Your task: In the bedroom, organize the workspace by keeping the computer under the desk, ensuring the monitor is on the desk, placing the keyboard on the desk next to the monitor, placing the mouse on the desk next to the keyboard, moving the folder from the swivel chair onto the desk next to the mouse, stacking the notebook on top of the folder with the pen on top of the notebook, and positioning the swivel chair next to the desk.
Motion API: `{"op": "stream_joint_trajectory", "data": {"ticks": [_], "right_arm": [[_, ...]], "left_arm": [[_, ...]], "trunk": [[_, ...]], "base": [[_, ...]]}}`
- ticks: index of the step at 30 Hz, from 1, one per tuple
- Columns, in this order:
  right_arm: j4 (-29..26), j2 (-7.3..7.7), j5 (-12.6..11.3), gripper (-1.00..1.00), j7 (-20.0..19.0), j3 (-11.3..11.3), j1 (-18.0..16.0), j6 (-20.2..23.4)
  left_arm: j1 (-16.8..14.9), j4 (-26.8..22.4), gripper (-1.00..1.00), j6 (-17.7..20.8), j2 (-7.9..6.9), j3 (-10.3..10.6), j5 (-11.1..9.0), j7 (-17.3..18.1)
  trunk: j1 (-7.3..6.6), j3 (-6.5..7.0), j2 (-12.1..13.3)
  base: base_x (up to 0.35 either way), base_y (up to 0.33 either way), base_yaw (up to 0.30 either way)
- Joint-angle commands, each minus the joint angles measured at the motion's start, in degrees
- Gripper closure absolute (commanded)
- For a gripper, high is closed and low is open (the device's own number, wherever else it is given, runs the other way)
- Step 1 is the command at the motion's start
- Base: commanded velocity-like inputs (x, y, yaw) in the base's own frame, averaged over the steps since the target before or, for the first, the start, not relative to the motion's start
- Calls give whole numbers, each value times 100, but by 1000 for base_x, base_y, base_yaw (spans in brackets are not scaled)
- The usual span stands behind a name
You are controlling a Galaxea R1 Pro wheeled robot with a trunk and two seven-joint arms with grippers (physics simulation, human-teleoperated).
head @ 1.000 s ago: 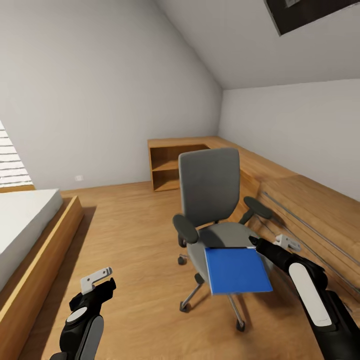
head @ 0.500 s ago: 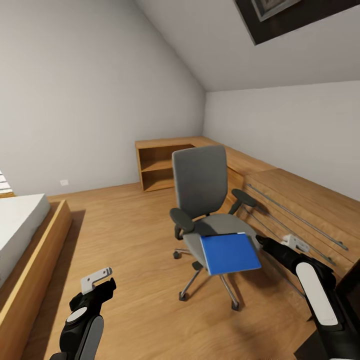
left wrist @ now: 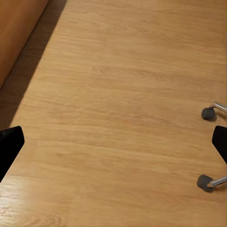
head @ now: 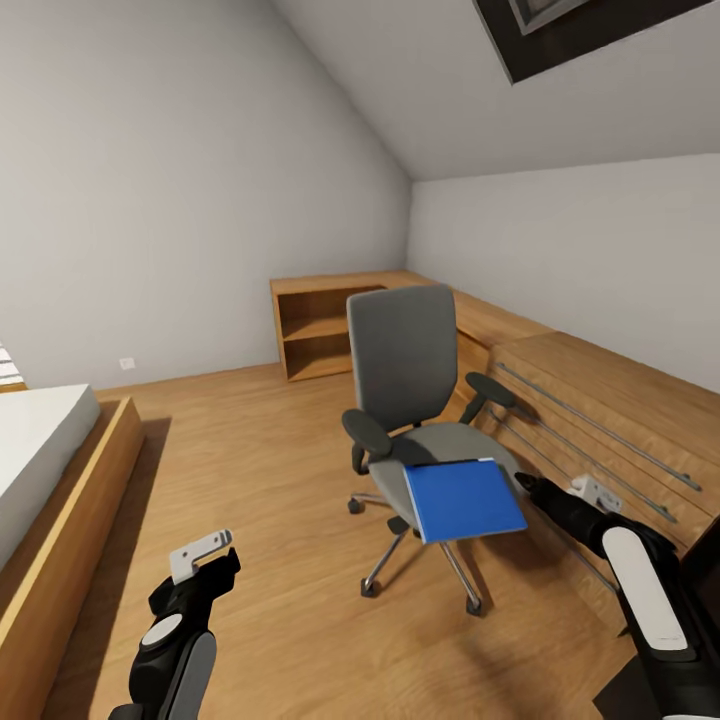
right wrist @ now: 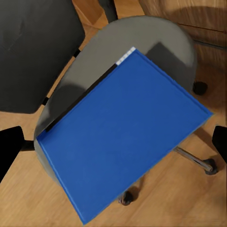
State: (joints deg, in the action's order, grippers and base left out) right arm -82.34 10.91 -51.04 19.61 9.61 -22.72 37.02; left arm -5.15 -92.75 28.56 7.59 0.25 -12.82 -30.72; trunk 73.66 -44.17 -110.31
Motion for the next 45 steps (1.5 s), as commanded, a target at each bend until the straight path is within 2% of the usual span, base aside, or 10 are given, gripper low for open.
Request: {"op": "stream_joint_trajectory", "data": {"ticks": [1,7,14,19,23,24,27,34,40,45], "right_arm": [[30,1,-68,-100,47,39,-4,11],[347,-14,-138,-100,-69,315,-4,-6],[778,-11,-401,-100,-402,441,-4,-30],[1147,-5,-463,-100,-581,508,-4,-50],[1393,-3,-482,-100,-789,676,-4,-58],[1497,-1,-486,-100,-947,776,-4,-60],[1627,8,-491,-100,-1295,884,-4,-60],[1767,40,-477,-100,-2476,986,-4,-47],[1796,52,-469,-100,-2868,1018,-4,-54],[1806,47,-468,-100,-2919,1058,-4,-85]], "left_arm": [[-4,-7,-100,0,2,4,-54,-44],[-4,-6,-100,-41,-2,12,-54,-47],[-4,-6,-100,-50,0,23,-54,-48],[-4,-8,-100,-51,0,26,-54,-48],[-4,-7,-100,-52,0,27,-54,-48],[-4,-7,-100,-52,0,27,-54,-48],[-4,-6,-100,-52,-1,27,-54,-48],[-4,-6,-100,-52,-2,63,-54,-48],[-4,-6,-100,-52,-3,96,-54,-48],[-4,-7,-100,-52,-3,110,-54,-48]], "trunk": [[22,-24,-44],[154,-132,-285],[307,-258,-566],[417,-347,-766],[505,-419,-927],[527,-437,-967],[593,-491,-1087],[747,-617,-1368],[879,-724,-1609],[988,-814,-1809]], "base": [[0,0,0],[0,0,0],[0,0,0],[0,0,0],[0,0,0],[0,0,0],[0,0,0],[0,0,0],[0,0,0],[0,0,0]]}}
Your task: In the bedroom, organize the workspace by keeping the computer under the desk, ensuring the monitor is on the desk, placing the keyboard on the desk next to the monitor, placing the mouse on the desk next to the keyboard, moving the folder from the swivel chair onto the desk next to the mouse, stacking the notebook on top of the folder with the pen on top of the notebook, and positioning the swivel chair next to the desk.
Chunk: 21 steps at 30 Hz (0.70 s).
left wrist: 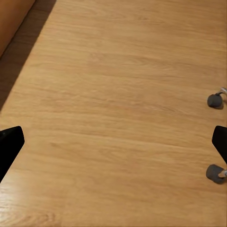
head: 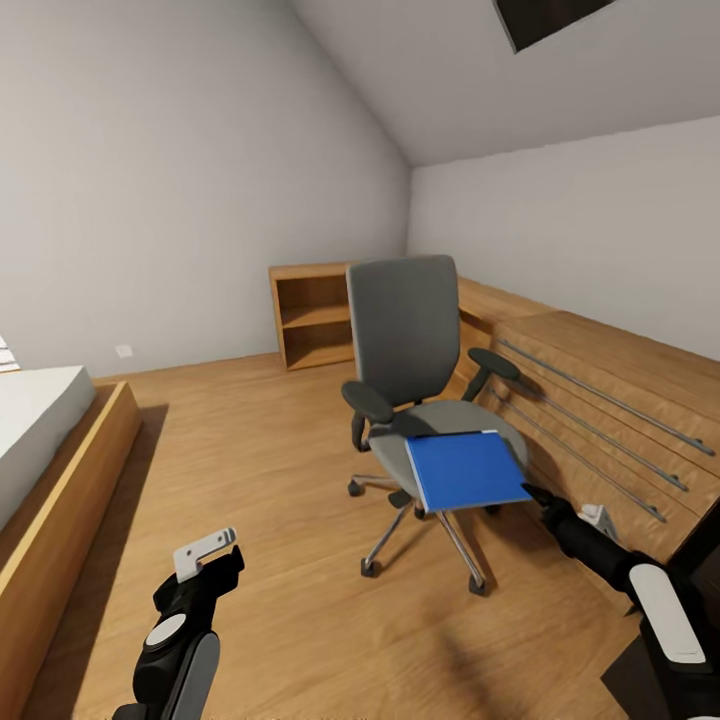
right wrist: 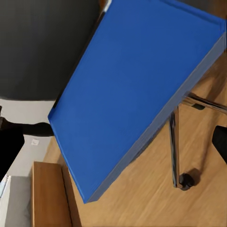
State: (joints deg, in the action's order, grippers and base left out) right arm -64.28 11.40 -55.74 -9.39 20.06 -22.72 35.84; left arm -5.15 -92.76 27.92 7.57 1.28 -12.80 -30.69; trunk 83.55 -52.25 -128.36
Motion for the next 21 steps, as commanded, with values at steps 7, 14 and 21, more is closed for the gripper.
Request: {"op": "stream_joint_trajectory", "data": {"ticks": [7,14,21], "right_arm": [[102,-29,-5,-100,19,219,-4,-869],[200,-284,-200,-100,66,228,-4,-1928],[214,-362,-1014,-100,363,283,-8,-2543]], "left_arm": [[-4,-6,-100,12,-1,32,-56,-51],[-4,-6,-100,12,-1,169,-49,-55],[-4,-6,-100,12,-1,179,-47,-53]], "trunk": [[153,-132,-285],[307,-257,-565],[461,-383,-846]], "base": [[0,0,0],[0,0,0],[0,0,0]]}}
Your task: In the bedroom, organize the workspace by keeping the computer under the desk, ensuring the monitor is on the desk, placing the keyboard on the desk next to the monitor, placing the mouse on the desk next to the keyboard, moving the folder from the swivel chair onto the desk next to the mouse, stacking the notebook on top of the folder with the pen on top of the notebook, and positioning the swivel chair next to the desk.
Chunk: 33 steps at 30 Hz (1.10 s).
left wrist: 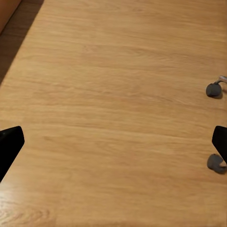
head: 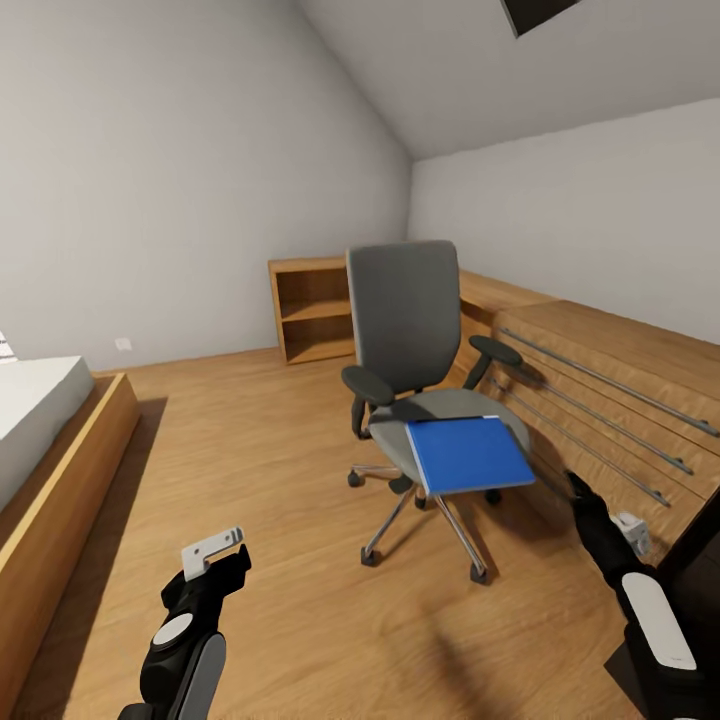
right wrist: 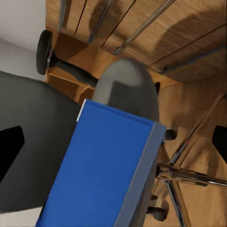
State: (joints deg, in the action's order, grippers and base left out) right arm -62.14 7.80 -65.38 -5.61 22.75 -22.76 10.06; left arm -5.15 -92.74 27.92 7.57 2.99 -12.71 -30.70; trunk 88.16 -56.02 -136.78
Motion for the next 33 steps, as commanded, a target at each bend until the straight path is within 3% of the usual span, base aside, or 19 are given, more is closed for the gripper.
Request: {"op": "stream_joint_trajectory", "data": {"ticks": [1,5,6,10,16,33], "right_arm": [[2,-8,-308,-100,86,16,-3,11],[7,-13,-849,-100,338,24,-1,-5],[5,-14,-1466,-100,627,17,-3,-11],[1,-35,-1829,-100,789,-19,-2,-34],[-16,-227,-1902,-100,806,-27,-2,-44],[-52,-249,-1921,-100,835,-25,0,143]], "left_arm": [[-4,-7,-100,11,-1,8,-56,-52],[-4,-7,-100,11,-1,8,-56,-54],[-4,-7,-100,11,-1,8,-56,-54],[-4,-7,-100,11,-1,8,-56,-54],[-4,-7,-100,11,-1,8,-56,-51],[-4,-7,-100,11,-1,9,-56,-53]], "trunk": [[21,-24,-44],[109,-96,-204],[131,-114,-244],[219,-185,-405],[351,-293,-645],[395,-670,-668]], "base": [[0,0,0],[0,0,0],[0,0,0],[0,0,0],[0,0,0],[0,0,0]]}}
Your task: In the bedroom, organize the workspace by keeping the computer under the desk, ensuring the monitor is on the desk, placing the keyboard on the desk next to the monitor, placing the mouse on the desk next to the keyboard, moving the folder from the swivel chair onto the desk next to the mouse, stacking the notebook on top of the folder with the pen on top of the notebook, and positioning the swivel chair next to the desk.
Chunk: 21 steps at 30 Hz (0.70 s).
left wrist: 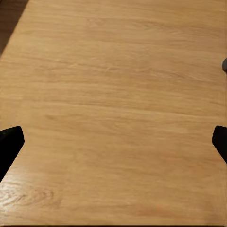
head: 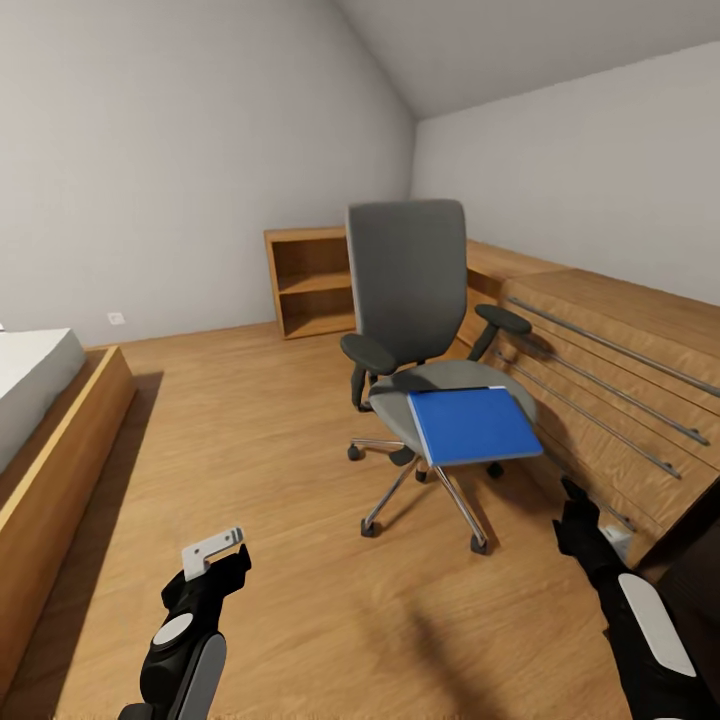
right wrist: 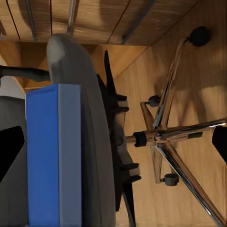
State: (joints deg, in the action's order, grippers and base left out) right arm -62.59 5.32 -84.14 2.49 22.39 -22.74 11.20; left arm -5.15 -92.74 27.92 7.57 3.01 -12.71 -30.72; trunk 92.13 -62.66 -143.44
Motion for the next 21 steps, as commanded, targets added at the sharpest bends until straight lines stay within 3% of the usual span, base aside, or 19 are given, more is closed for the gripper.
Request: {"op": "stream_joint_trajectory", "data": {"ticks": [1,8,19,20,21], "right_arm": [[-7,0,-45,-100,24,11,-3,81],[-11,2,-40,-100,-7,11,-3,443],[-16,21,-16,-100,-459,11,-3,926],[-16,34,-12,-100,-684,12,-3,1253],[-16,35,-11,-100,-725,11,-3,1314]], "left_arm": [[-3,-7,-100,12,-1,7,-56,-53],[-3,-7,-100,12,-1,29,-56,-53],[-3,-7,-100,24,-15,33,-56,-50],[-3,-7,-100,27,-17,33,-52,-49],[-3,-7,-100,28,-18,33,-51,-49]], "trunk": [[1,-28,-4],[19,-183,-13],[19,-183,-13],[19,-183,-13],[19,-183,-13]], "base": [[0,0,0],[0,0,0],[0,0,0],[0,0,0],[0,0,0]]}}
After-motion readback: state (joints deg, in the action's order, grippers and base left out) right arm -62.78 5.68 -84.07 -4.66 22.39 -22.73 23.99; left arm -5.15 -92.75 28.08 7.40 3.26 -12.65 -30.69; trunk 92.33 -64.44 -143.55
